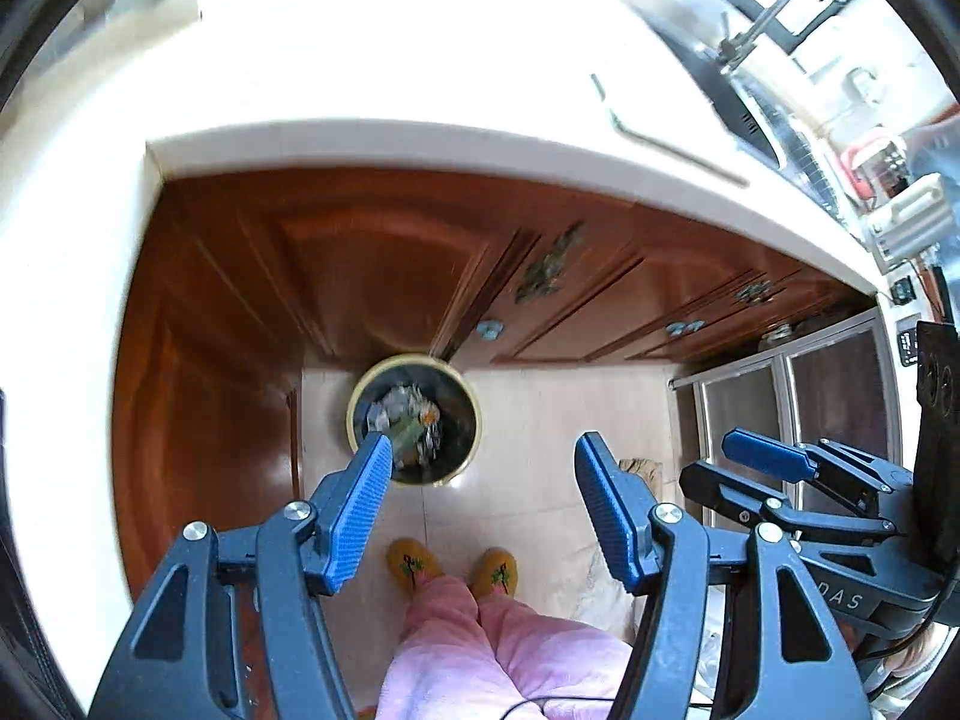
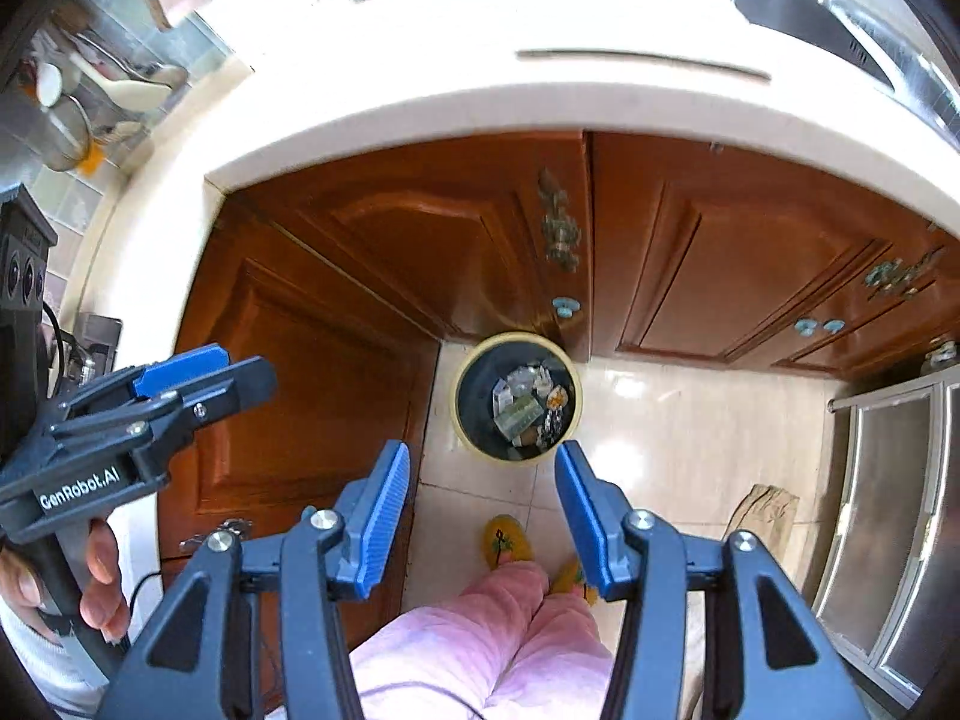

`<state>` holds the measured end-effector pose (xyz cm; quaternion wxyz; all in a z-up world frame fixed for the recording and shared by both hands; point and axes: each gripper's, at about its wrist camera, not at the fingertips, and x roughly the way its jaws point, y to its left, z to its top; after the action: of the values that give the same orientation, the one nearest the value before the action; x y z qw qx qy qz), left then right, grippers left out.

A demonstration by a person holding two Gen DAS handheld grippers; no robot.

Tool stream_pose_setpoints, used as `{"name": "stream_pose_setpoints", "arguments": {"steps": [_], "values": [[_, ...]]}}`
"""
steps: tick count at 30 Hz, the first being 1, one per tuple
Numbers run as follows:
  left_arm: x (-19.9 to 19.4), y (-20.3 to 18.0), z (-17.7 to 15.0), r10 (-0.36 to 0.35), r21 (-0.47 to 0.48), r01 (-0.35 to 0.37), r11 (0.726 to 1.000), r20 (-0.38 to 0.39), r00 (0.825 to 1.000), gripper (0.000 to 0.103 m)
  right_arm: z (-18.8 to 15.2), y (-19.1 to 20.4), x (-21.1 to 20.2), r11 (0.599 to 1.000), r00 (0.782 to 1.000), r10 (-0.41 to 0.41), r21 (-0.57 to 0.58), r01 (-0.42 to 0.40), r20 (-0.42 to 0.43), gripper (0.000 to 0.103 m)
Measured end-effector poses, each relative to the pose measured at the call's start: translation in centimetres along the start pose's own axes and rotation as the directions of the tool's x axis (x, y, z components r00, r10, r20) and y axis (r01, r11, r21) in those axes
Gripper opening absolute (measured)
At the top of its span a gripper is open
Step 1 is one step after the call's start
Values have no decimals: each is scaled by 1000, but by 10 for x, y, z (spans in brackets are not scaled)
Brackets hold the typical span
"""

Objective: Collect trash
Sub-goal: 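Raise both tools back toward the patterned wrapper on the counter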

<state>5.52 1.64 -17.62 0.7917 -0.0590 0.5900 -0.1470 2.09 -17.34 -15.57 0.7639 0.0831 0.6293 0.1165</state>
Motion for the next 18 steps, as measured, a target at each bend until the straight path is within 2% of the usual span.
{"name": "stream_pose_setpoints", "arguments": {"steps": [7, 13, 18], "values": [[-58, -21, 33, -11, 35, 8, 999, 103, 995, 62, 18, 10, -56, 1000, 993, -3, -6, 4, 120, 51], [-95, -34, 62, 1, 86, -18, 996, 198, 980, 62, 38, 15, -93, 1000, 973, -13, 14, 11, 229, 51], [-112, -41, 83, -5, 114, -24, 993, 246, 969, 63, 51, 15, -118, 999, 955, -29, 49, 15, 295, 51]]}}
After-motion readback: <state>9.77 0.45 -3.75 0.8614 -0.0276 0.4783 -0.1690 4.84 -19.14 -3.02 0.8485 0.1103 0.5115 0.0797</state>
